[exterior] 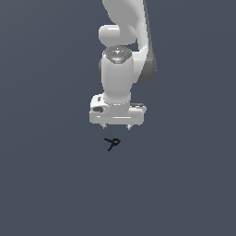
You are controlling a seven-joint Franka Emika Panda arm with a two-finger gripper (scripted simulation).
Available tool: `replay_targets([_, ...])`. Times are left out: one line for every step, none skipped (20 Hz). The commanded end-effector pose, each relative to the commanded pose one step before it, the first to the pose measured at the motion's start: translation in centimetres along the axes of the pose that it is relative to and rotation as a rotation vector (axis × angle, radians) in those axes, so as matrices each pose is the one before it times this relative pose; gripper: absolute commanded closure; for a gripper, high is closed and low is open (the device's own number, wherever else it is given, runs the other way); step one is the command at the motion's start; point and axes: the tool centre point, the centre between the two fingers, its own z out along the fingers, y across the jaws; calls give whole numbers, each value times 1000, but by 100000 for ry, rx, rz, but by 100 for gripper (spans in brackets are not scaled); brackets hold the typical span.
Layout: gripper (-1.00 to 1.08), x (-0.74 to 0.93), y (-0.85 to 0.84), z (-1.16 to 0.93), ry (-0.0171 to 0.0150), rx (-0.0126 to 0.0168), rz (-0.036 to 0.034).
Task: Pick up the object and move it to a goal position.
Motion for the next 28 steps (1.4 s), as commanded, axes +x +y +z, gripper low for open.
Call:
replay_targets([-92,0,1,0,0,0,0])
replay_targets([-92,-1,-40,-9,13,61,-29])
replay_targets([-92,-3,-115,-28,38,197,-87])
replay_targets([-92,-5,-189,-47,63,328,-148])
replay_targets([-92,-7,-261,-65,87,448,-211])
replay_targets([-92,-9,-332,-83,110,563,-284])
replay_targets([-92,-11,-385,-99,130,651,-362])
replay_targets([-92,-9,-331,-88,115,557,-353])
replay_targets([-92,-6,-256,-72,92,426,-318])
replay_targets([-92,-3,-178,-55,68,291,-270])
replay_targets([-92,-1,-98,-36,42,155,-202])
replay_targets([-92,1,-15,-13,12,24,-94])
replay_targets([-92,0,35,9,-12,-58,35])
replay_targets([-92,-1,61,32,-33,-94,206])
replay_targets([-92,-4,37,45,-39,-36,355])
replay_targets([-92,-8,12,59,-46,12,505])
replay_targets([-92,-11,9,76,-58,39,669])
replay_targets([-92,-14,7,93,-71,48,818])
replay_targets([-92,-16,15,111,-86,44,969])
replay_targets([-92,-17,27,128,-100,36,1115])
replay_targets([-92,-19,34,145,-114,31,1258])
replay_targets([-92,-21,40,161,-126,28,1395])
replay_targets([-92,-22,45,175,-138,28,1522])
replay_targets([-92,-24,46,190,-149,30,1655])
replay_targets([-92,-26,49,206,-161,31,1800])
replay_targets([-92,-27,54,221,-173,28,1933])
replay_targets([-92,-28,61,238,-185,22,2081])
replay_targets([-92,-29,67,254,-196,14,2226])
